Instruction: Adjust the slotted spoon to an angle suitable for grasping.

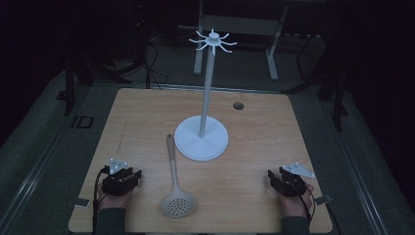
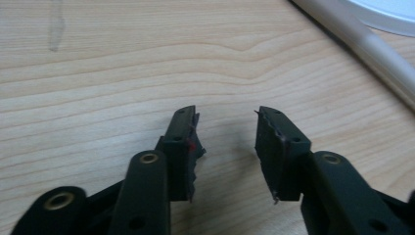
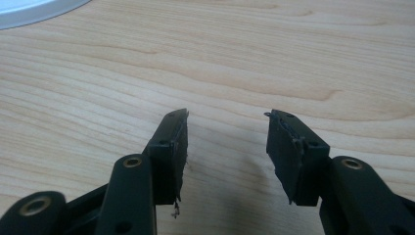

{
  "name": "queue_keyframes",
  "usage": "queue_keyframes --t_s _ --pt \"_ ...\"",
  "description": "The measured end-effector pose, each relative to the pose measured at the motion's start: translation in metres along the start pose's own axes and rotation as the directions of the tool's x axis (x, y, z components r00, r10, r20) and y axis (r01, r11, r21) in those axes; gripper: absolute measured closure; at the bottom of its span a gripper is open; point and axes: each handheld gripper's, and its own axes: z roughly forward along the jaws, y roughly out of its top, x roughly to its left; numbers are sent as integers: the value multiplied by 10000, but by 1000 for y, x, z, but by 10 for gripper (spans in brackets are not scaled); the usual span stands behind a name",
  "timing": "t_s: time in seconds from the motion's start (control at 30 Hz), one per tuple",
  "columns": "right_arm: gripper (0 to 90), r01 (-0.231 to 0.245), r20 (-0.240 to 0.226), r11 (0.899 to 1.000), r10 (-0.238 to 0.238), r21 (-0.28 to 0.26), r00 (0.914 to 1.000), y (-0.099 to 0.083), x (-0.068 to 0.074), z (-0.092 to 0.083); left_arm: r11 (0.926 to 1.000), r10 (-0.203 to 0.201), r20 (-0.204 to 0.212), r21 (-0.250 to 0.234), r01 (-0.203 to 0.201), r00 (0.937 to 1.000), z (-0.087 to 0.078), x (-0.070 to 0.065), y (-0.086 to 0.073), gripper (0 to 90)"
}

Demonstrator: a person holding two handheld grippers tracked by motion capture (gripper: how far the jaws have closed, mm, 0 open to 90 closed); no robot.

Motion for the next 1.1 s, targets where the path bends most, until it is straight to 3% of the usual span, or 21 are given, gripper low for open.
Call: queue_keyframes --t_s 0.13,0.2,0.43,0.47,0.5,0.53,0.57,0.6,0.63,0.67,0.7,0.77,0.8,0.9,0.93,0.97,1.0,1.03,1.1 --pt "496 44 100 10000 -44 -36 9999 -1 -1 -1 9996 280 101 -2 -280 9996 0 -4 2 655" --pt "497 -61 269 9998 66 -171 9996 -1 -4 -4 9963 851 388 83 -855 9956 0 -13 5 712" --pt "499 -77 496 9994 93 -325 9987 -4 -7 -9 9895 1430 739 86 -1440 9870 1 -27 10 883" --pt "497 -59 584 9994 80 -354 9983 -4 -8 -10 9857 1672 913 64 -1685 9817 1 -33 11 896" --pt "497 -59 584 9994 80 -354 9983 -4 -8 -10 9857 1672 913 64 -1685 9817 1 -33 11 898" --pt "496 -69 634 9992 94 -398 9979 -4 -8 -10 9801 1968 1033 58 -1984 9750 1 -40 11 898" --pt "496 -69 634 9992 94 -398 9979 -4 -8 -10 9801 1968 1033 58 -1984 9750 1 -40 11 898" --pt "495 -66 653 9991 93 -420 9978 -4 -8 -10 9752 2192 1147 44 -2212 9689 1 -48 12 898" --pt "494 -54 654 9992 81 -406 9978 -4 -8 -10 9752 2192 1147 44 -2212 9689 1 -48 12 898" --pt "494 -20 675 9992 48 -406 9977 -4 -7 -9 9710 2368 1268 44 -2392 9633 3 -54 12 898" --pt "494 -20 675 9992 48 -406 9977 -4 -7 -9 9710 2368 1268 44 -2392 9633 3 -54 12 898" --pt "492 114 731 9992 -85 -394 9973 -4 -6 -8 9653 2569 1313 129 -2608 9575 6 -61 13 899" --pt "492 136 744 9990 -105 -416 9972 -3 -6 -8 9602 2737 1395 179 -2788 9516 9 -67 14 899" --pt "492 163 754 9988 -128 -458 9971 -3 -6 -9 9566 2840 1562 206 -2906 9460 11 -74 14 899" --pt "492 161 781 9987 -124 -475 9969 -3 -6 -9 9482 3075 1699 271 -3164 9362 14 -80 14 899" --pt "492 161 781 9987 -124 -475 9969 -3 -6 -9 9482 3075 1699 271 -3164 9362 14 -80 14 899" --pt "492 142 789 9987 -103 -485 9968 -3 -6 -9 9438 3185 1760 324 -3288 9314 15 -83 14 899" --pt "492 120 812 9986 -78 -509 9967 -3 -7 -10 9351 3378 1853 457 -3515 9228 18 -88 15 899" --pt "492 115 815 9986 -73 -517 9966 -3 -7 -10 9336 3390 1965 505 -3548 9200 19 -89 15 899"
